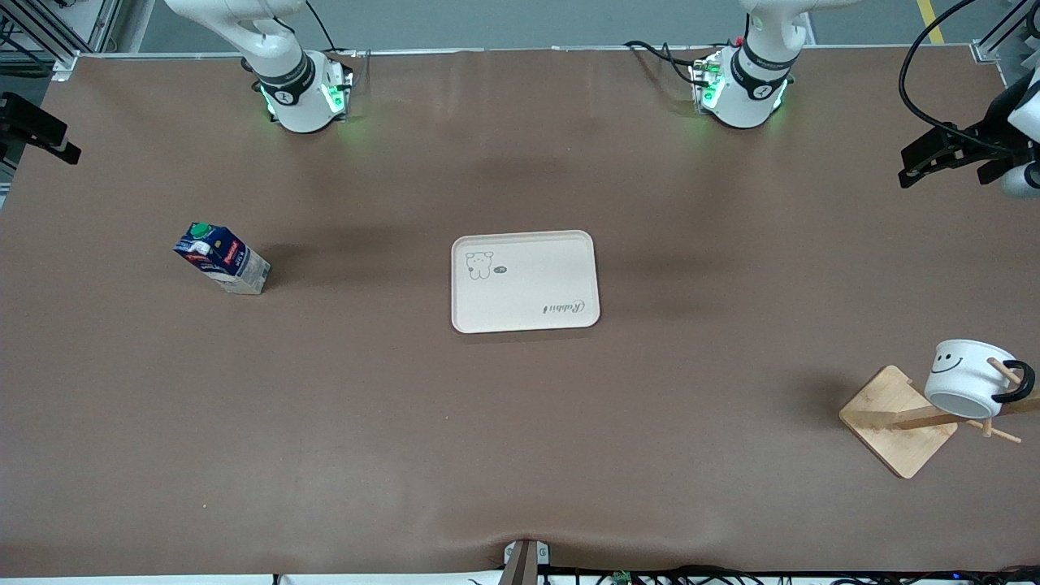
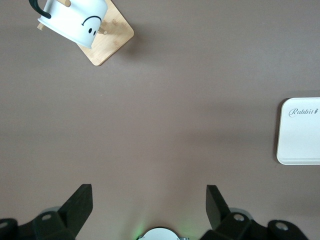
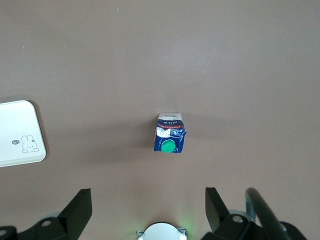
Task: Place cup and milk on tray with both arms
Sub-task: 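Move the left gripper toward the white mug on the wooden stand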
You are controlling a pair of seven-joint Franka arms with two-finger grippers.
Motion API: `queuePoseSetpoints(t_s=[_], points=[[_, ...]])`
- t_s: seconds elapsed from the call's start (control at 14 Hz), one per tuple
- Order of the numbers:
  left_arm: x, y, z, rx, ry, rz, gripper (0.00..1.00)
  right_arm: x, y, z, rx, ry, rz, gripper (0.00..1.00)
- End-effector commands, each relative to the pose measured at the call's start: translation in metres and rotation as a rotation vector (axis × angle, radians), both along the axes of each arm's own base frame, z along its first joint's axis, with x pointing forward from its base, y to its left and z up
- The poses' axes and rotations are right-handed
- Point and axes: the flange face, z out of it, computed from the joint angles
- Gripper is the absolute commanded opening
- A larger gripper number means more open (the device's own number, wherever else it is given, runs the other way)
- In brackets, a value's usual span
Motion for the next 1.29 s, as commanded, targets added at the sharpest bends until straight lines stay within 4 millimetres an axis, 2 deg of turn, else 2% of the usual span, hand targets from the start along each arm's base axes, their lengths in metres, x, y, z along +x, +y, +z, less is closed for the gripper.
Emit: queuePoseSetpoints(t_s=[0.0, 0.29, 0.43, 0.57, 0.71, 0.86, 1.07, 1.21], points=[[0.001, 0.003, 0.007, 0.017, -0.015, -0.008, 1.00, -0.002, -0.003, 0.003, 0.004, -0.007, -0.018, 1.00], [0.002, 0.011, 0.015, 0.012, -0.033, 0.007, 1.00, -0.001, -0.003, 0.002, 0.004, -0.006, -0.018, 1.00], [0.000, 0.047, 0.022, 0.007, -0.077, 0.073, 1.00, -0.002, -0.006, 0.002, 0.007, -0.006, -0.024, 1.00], [-0.002, 0.070, 0.013, -0.014, -0.120, 0.120, 1.00, -0.002, -0.008, 0.002, 0.012, -0.007, -0.028, 1.00], [-0.013, 0.097, -0.010, -0.051, -0.186, 0.190, 1.00, -0.002, -0.008, 0.002, 0.013, -0.007, -0.029, 1.00], [-0.022, 0.122, -0.043, -0.083, -0.264, 0.200, 1.00, -0.002, -0.009, 0.002, 0.013, -0.007, -0.031, 1.00], [-0.021, 0.160, -0.089, -0.137, -0.336, 0.157, 1.00, -0.002, -0.009, 0.002, 0.013, -0.007, -0.031, 1.00], [-0.020, 0.167, -0.117, -0.166, -0.394, 0.148, 1.00, -0.002, -0.009, 0.002, 0.015, -0.005, -0.032, 1.00]])
